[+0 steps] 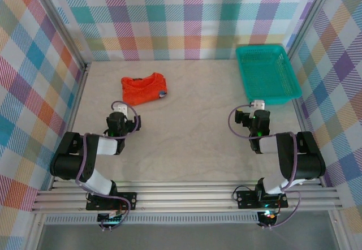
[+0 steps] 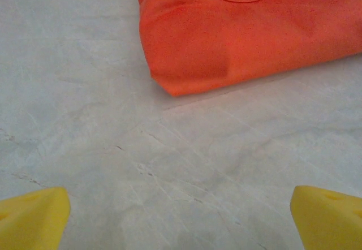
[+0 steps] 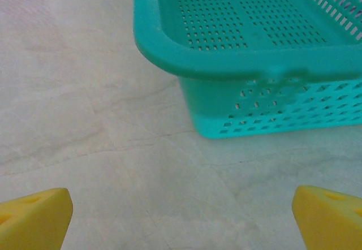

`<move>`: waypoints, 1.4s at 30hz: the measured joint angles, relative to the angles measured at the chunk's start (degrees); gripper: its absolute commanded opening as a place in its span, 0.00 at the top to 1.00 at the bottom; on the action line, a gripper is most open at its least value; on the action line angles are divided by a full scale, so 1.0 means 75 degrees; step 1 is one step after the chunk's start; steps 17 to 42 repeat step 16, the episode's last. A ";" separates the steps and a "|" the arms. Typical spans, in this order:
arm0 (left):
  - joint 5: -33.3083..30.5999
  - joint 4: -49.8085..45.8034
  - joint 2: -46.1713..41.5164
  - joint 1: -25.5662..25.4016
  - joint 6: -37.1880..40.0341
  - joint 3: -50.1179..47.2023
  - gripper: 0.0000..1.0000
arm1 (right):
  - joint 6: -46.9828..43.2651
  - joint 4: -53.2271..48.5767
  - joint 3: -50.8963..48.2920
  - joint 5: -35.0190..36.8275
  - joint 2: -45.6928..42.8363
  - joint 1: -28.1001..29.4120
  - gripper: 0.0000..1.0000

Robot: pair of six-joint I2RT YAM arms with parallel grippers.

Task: Fold the inside-out t-shirt

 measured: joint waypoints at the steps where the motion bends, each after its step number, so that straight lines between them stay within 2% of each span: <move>1: 0.0020 0.0073 0.0015 0.0003 0.0000 0.0000 0.00 | 0.0000 0.0020 0.0000 -0.0015 0.0000 0.0000 0.00; 12: 0.0175 0.0455 0.0015 0.0070 -0.0032 0.0015 0.00 | 0.0003 0.0093 0.0003 -0.0119 0.0000 -0.0012 0.00; 42: 0.0201 0.0463 0.0015 0.0070 -0.0061 0.0015 0.00 | 0.0026 0.0090 0.0003 -0.0242 0.0000 -0.0096 0.00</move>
